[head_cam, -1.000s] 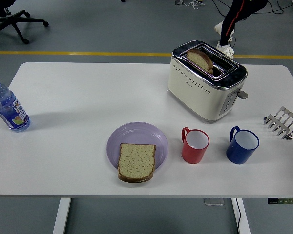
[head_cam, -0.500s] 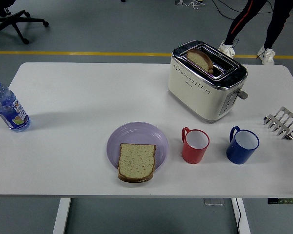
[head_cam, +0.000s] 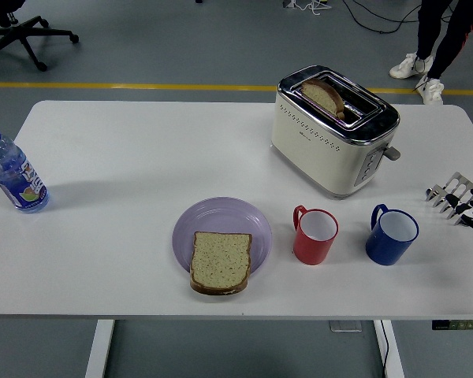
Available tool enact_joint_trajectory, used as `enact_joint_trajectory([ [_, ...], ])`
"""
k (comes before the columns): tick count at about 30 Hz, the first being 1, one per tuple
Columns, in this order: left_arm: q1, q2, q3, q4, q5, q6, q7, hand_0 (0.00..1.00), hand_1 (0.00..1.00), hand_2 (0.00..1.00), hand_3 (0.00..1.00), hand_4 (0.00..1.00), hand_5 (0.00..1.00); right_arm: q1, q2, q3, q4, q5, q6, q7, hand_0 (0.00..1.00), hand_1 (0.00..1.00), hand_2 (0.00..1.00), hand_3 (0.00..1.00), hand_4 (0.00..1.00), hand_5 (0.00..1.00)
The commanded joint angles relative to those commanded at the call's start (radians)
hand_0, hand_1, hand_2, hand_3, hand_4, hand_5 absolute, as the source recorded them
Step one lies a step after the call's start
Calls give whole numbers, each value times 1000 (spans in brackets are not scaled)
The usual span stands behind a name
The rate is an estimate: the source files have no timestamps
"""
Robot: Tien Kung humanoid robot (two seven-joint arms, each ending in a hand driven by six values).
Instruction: Pick up the cup,pour liquid into bread,place the cup on the desk
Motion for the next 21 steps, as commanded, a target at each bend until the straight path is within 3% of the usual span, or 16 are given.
enact_joint_trajectory([
  [8,2,1,-3,0,7,0,1,680,745,771,666,416,998,-55,-20,-71,54,13,-28,21,832,818,903,951,998,183],
  [21,6,2,-5,0,16,-1,4,680,745,771,665,416,998,-89,-32,-121,77,8,-40,28,836,823,905,948,998,188],
])
